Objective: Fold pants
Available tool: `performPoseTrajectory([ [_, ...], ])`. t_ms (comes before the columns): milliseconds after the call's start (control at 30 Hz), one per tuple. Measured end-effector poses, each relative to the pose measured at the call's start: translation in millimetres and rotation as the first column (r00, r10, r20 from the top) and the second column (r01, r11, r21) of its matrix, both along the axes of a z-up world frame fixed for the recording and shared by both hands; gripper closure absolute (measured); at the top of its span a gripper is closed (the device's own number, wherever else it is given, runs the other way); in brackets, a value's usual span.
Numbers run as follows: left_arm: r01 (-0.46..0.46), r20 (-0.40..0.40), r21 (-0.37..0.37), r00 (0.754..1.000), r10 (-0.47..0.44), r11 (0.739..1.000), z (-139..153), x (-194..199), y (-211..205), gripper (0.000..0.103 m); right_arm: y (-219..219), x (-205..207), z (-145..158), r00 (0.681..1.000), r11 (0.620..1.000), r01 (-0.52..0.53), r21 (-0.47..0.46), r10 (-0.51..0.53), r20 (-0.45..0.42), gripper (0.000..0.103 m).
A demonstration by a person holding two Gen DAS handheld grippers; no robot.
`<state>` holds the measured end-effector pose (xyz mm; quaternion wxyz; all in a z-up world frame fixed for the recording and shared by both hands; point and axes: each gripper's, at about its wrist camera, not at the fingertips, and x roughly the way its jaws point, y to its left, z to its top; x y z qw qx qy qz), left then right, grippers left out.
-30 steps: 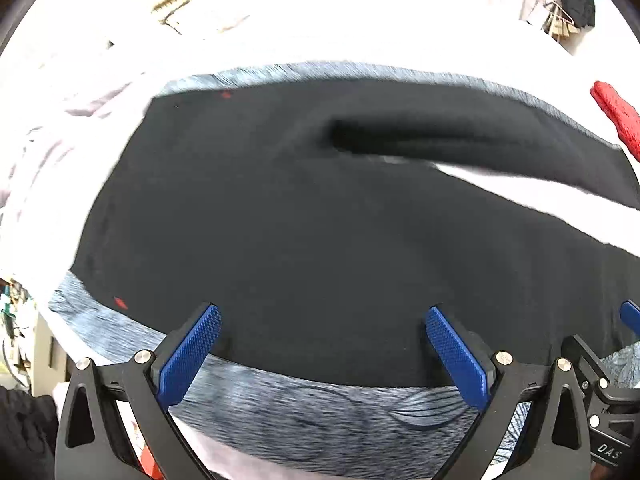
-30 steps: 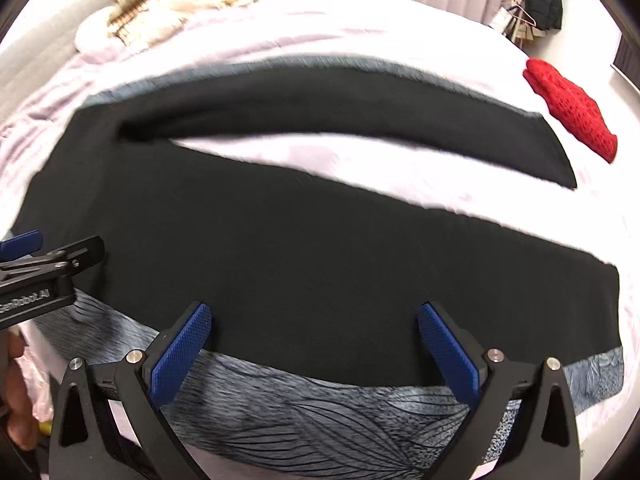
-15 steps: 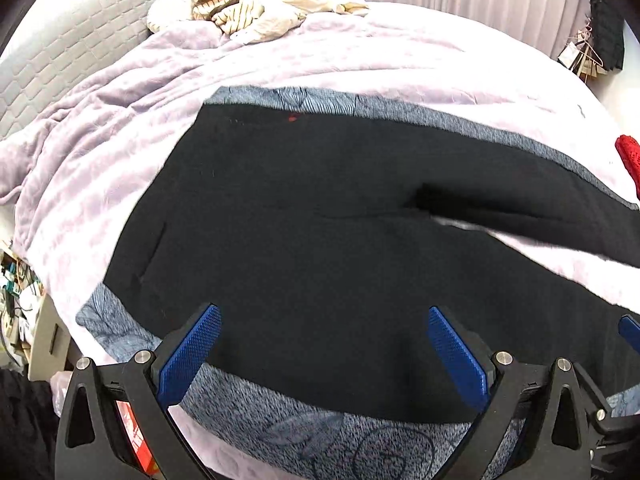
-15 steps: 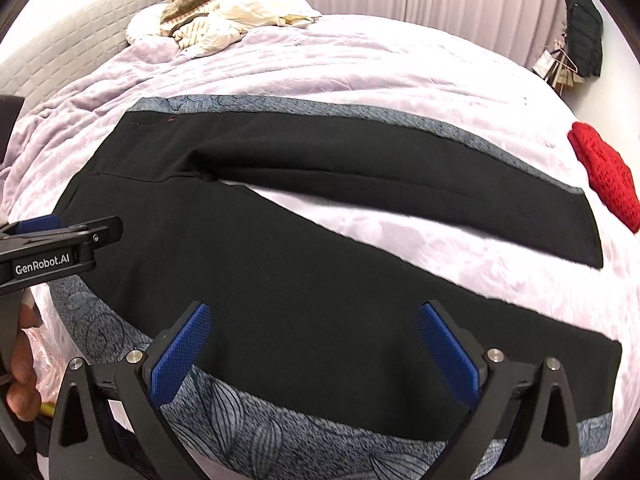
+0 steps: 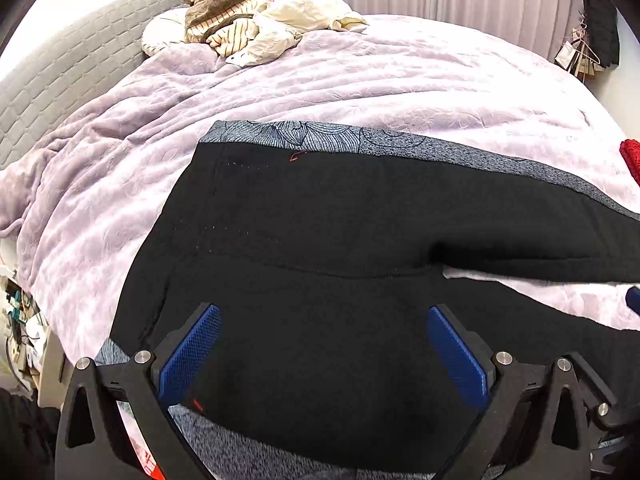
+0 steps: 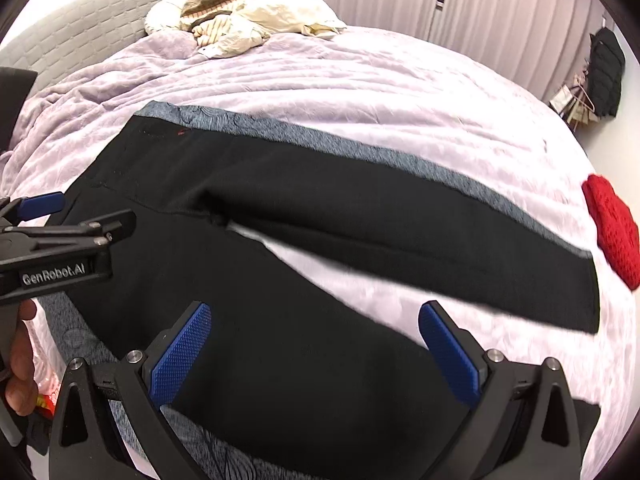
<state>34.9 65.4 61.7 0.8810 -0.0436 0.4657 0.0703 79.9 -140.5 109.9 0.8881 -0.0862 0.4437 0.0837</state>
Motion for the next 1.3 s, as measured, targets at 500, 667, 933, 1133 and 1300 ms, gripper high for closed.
performPoseTrajectory([
  [500, 0.016, -0.088, 0.0, 0.996, -0.016, 1.0, -7.9, 104.3, 25.2, 0.0, 2.9, 87.3, -5.3, 0.996, 0.998, -0.061, -0.009, 0.06, -0.061, 0.0],
  [667, -0.006, -0.123, -0.036, 0.992, 0.002, 0.999, -14.7, 139.7, 39.6, 0.0, 19.1, 134.0, -11.9, 0.983, 0.986, -0.168, 0.012, 0.169, -0.076, 0.0],
  [933, -0.083, -0.202, -0.105, 0.978, 0.06, 0.991, -37.9, 177.2, 71.2, 0.0, 70.6, 236.3, -51.5, 0.898, 0.907, -0.42, -0.007, 0.414, -0.15, 0.0],
  [1133, -0.128, -0.208, -0.215, 0.975, 0.083, 0.968, -43.1, 184.9, 89.6, 0.0, 93.3, 259.7, -81.9, 0.81, 0.831, -0.546, 0.108, 0.557, -0.184, 0.034],
  [1300, -0.203, -0.21, -0.309, 0.967, 0.141, 0.929, -32.2, 191.6, 100.7, 0.0, 107.7, 218.8, -60.3, 0.77, 0.781, -0.622, 0.056, 0.624, -0.136, 0.093],
])
